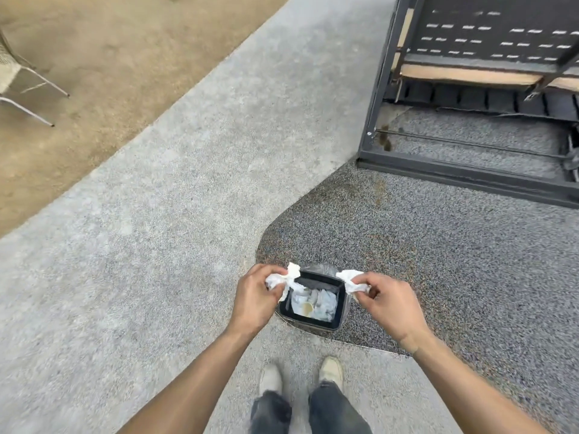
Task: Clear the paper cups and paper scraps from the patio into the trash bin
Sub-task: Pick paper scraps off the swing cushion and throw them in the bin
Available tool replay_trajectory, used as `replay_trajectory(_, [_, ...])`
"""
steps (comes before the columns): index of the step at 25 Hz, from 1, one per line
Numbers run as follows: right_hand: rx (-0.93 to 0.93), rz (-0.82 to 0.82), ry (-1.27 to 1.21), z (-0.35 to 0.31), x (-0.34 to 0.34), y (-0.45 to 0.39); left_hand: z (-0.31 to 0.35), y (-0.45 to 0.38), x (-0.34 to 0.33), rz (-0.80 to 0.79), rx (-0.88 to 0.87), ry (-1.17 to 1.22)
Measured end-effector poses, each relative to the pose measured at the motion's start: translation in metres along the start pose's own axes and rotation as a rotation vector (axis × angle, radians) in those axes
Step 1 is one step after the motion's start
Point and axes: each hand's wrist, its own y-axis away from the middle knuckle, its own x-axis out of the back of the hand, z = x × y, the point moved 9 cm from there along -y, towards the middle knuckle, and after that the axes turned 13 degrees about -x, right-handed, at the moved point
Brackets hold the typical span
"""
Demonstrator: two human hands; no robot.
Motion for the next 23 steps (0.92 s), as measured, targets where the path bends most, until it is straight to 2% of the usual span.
replay_trajectory(4, [-0.082,-0.058,0.024,0.04,-0.059,-0.05,-0.079,-0.022,-0.045,-0.042,0.123,-0.004])
replay_trajectory(8, [-0.153,-0.131,0.057,0.09,-0.15,-0.094,-0.18,-0.028,-0.112,-0.062,0.261,0.059])
replay_trajectory(14, [-0.285,-0.177,0.097,0.159,-0.283,-0.152,-0.298,-0.042,-0.235,-0.26,0.405,-0.064])
replay_trajectory(19, [-0.305,-0.236,0.106,0.173,-0.355,-0.181,-0.342,-0.066,-0.288,-0.36,0.356,-0.177])
replay_trajectory(23, [-0.325,-0.269,0.127,0.169,-0.361,-0.184,-0.353,-0.061,-0.291,-0.468,0.363,-0.153])
